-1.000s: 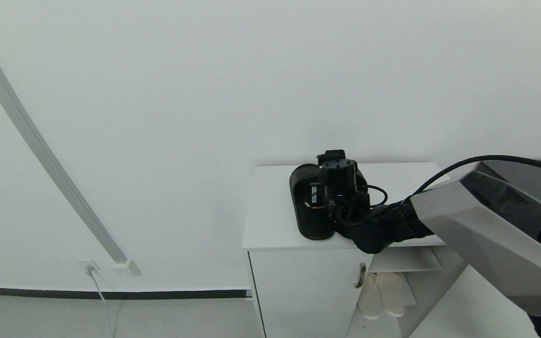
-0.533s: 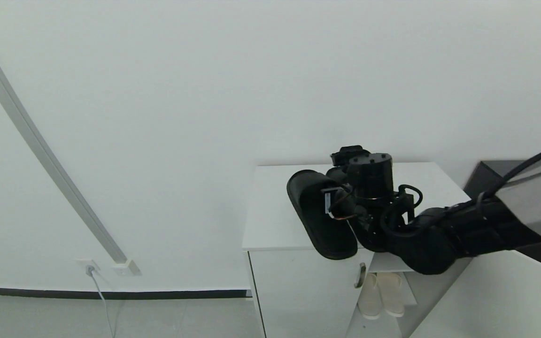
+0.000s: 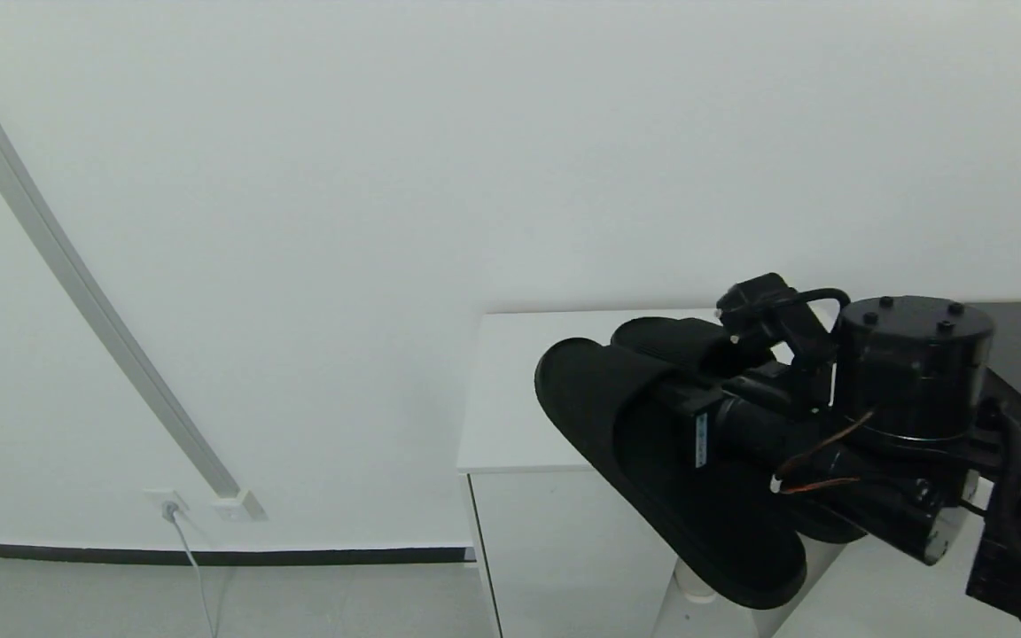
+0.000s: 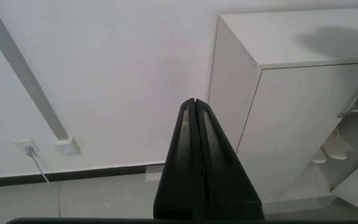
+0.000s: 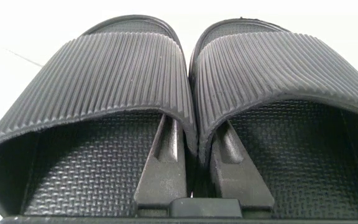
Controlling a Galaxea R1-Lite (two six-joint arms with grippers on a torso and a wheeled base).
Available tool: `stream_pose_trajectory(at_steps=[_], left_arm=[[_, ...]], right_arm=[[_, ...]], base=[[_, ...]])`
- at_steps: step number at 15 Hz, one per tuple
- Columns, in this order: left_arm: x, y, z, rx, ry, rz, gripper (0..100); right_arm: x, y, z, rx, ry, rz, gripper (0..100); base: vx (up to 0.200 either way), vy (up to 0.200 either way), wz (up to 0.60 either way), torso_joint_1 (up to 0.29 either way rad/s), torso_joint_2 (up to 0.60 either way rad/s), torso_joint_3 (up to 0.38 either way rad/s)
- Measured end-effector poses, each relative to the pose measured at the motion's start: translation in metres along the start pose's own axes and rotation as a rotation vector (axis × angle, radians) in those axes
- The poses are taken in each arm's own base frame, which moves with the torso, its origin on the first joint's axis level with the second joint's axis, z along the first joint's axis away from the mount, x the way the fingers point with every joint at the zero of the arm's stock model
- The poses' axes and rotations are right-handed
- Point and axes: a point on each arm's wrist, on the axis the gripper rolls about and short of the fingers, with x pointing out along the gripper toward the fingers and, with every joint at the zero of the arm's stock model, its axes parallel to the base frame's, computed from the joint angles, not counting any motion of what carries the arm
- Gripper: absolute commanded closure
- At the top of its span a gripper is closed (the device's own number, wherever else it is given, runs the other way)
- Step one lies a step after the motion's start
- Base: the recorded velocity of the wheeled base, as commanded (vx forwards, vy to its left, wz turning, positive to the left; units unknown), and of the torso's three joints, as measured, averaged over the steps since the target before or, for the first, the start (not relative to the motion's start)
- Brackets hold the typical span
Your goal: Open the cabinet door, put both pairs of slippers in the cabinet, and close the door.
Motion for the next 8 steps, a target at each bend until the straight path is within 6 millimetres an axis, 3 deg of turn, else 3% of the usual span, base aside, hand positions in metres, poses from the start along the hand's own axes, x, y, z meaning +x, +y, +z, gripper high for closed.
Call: stream_pose_trajectory(at_steps=[3,8], left_arm=[[0.0,0.0,0.0,0.0,0.0,0.0,100],[0.0,0.0,0.0,0.0,0.0,0.0,100]], right_arm=[[-0.007,-0.005,0.005,-0.092,-0.191,0.116,100],[-0.003,-0.018,-0.012,-0.123,-0.157,0.124,100]], base=[[0.0,0.0,0.0,0.0,0.0,0.0],[0.0,0.0,0.0,0.0,0.0,0.0]])
